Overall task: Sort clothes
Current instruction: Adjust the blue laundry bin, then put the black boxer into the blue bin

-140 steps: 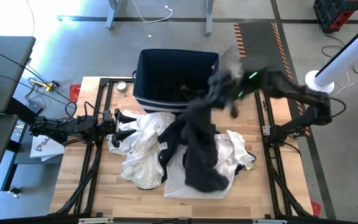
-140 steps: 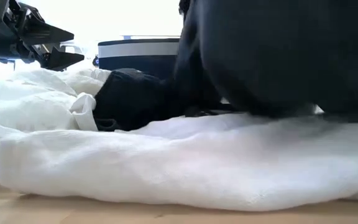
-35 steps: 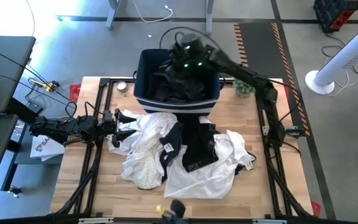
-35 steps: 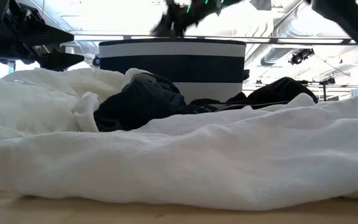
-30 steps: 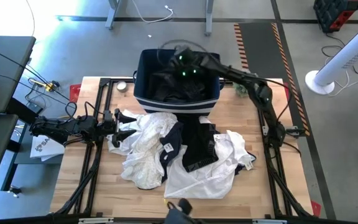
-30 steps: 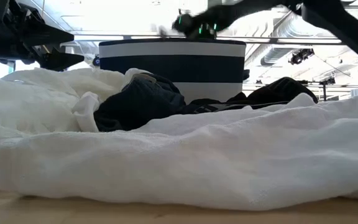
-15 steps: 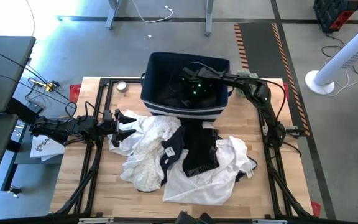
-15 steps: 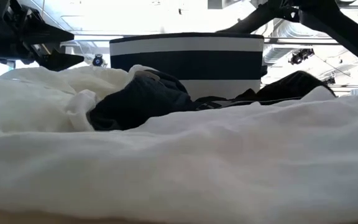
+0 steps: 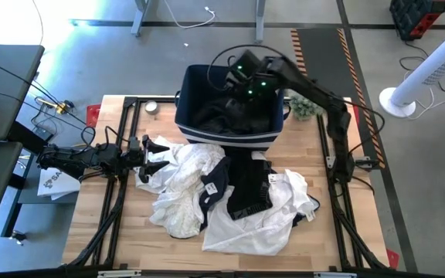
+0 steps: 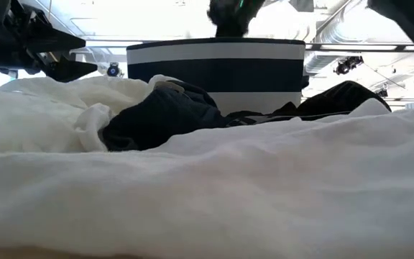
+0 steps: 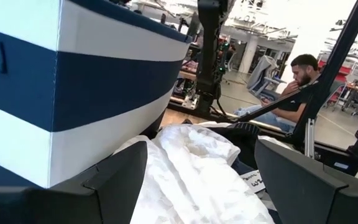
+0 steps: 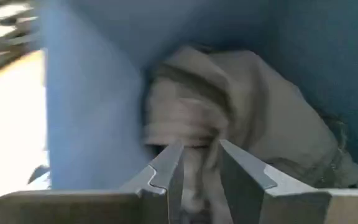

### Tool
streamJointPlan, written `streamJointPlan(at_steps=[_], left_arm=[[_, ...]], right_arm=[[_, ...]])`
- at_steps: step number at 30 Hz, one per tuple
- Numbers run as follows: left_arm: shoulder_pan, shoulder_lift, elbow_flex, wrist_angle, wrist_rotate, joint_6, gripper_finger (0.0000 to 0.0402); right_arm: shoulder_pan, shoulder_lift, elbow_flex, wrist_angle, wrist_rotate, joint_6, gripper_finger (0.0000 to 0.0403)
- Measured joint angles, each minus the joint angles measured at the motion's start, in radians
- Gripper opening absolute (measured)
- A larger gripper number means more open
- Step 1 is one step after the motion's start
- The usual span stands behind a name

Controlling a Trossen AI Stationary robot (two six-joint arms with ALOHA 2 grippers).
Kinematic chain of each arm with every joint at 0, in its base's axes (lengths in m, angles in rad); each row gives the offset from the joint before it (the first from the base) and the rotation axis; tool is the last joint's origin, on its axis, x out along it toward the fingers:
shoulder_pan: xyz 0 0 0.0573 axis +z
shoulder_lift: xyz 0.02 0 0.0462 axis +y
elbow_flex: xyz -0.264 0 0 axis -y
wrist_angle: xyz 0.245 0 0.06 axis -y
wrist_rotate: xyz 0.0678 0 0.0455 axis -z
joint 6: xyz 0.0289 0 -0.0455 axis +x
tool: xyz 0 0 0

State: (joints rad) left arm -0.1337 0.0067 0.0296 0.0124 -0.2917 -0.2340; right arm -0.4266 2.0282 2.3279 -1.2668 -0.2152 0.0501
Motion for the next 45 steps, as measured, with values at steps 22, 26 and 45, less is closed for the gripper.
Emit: streamJointPlan(at_steps=[22, 26, 45], left_arm=[[0.000, 0.000, 0.000, -0.009, -0.007, 0.001, 0.0296], [0.000, 0.000, 0.000, -0.010, -0.007, 0.001, 0.0296], [0.000, 0.000, 0.000, -0.010, -0.007, 0.000, 0.0296]], right_arm=[[0.221, -0.095, -0.394, 0.124, 0.353, -0.224, 0.0094], [0.200, -0.092, -0.394, 0.244, 0.351, -0.249, 0.0094], [0.289, -0.238, -0.306, -0.075, -0.001, -0.140, 0.0094]])
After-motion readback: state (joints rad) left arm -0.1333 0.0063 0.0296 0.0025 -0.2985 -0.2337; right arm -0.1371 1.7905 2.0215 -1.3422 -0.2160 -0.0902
